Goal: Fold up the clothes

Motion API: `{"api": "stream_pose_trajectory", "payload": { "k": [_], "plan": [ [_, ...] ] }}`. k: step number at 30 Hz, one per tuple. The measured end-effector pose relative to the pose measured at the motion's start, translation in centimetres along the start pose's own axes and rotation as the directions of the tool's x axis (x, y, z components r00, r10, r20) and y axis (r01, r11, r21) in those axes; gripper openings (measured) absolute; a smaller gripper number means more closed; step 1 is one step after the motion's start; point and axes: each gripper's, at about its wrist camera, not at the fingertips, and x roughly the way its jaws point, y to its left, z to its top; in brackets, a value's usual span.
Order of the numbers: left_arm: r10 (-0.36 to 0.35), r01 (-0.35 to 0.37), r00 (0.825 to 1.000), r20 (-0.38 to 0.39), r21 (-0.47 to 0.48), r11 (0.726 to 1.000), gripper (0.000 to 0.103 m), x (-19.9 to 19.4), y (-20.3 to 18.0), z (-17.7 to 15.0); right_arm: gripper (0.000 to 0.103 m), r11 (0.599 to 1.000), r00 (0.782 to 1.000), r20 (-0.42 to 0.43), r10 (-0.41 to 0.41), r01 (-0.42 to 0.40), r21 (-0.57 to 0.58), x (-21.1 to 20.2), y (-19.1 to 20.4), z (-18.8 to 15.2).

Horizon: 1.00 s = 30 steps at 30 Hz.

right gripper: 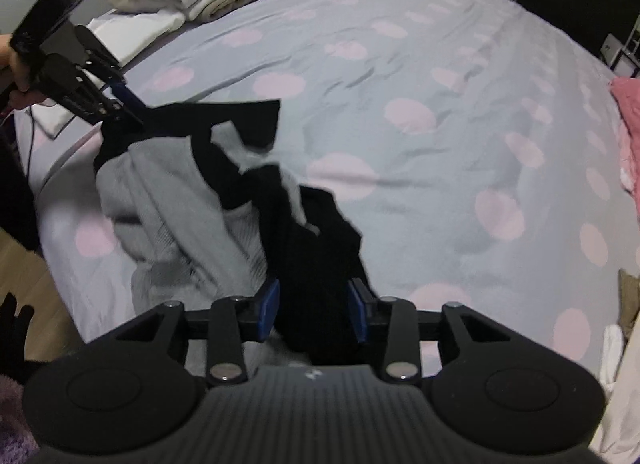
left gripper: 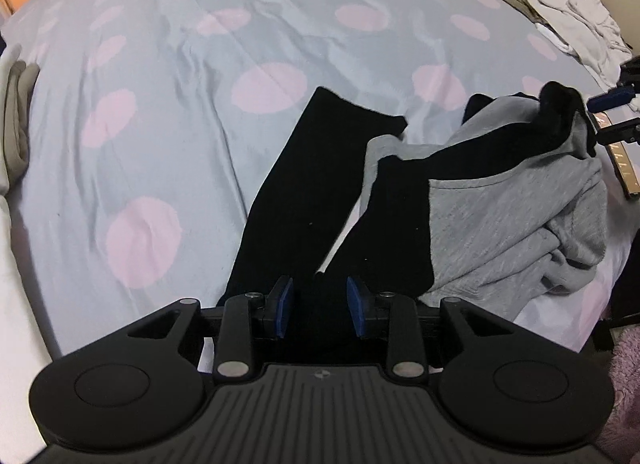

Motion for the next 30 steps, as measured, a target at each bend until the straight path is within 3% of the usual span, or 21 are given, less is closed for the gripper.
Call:
{"api": "stream_pose_trajectory", "payload": {
  "k": [3,8,10,16,19,23,30],
  "plan": [
    [0.008,-0.008,1.000,0.012,-0.029,1.000,0.041,0.2,0.5,-0.4,0.029,1.000,1.000,-0.006,0.006,-0.006,0.011,0.6,0.0,-0.2],
    [0.017,-0.016,1.000,0.017,-0.042,0.999,0.045,0.4,0.8,-0.8,0.024,1.000,1.000,-0.022,0.023,-0.023,0.004,1.7,0.5,-0.2],
    [0.015,-0.014,1.000,0.018,-0.055,0.998,0.045,0.3,0.9,-0.9,0.012,0.999,0.999,-0.028,0.034,-0.034,0.002,1.9,0.7,-0.3],
    [0.024,-0.023,0.999,0.033,-0.047,0.999,0.050,0.4,0.7,-1.1,0.018,1.000,1.000,0.017,0.004,-0.004,-0.027,0.3,1.2,-0.4],
    [-0.001,0.003,1.000,0.026,-0.050,0.999,0.049,0.6,0.4,-1.0,0.018,0.999,0.999,0.044,0.031,-0.029,-0.043,0.1,1.6,-0.3],
    [-0.005,0.005,1.000,0.018,0.007,1.000,0.041,0.9,-1.4,-1.4,0.018,0.998,0.999,0.002,0.037,-0.037,-0.053,1.4,2.1,-0.4],
    [0.063,-0.071,0.995,0.076,0.121,0.990,0.025,0.3,-4.0,-2.2,0.012,0.997,0.999,-0.017,0.042,-0.043,-0.059,1.7,2.4,-0.9]
  ]
}}
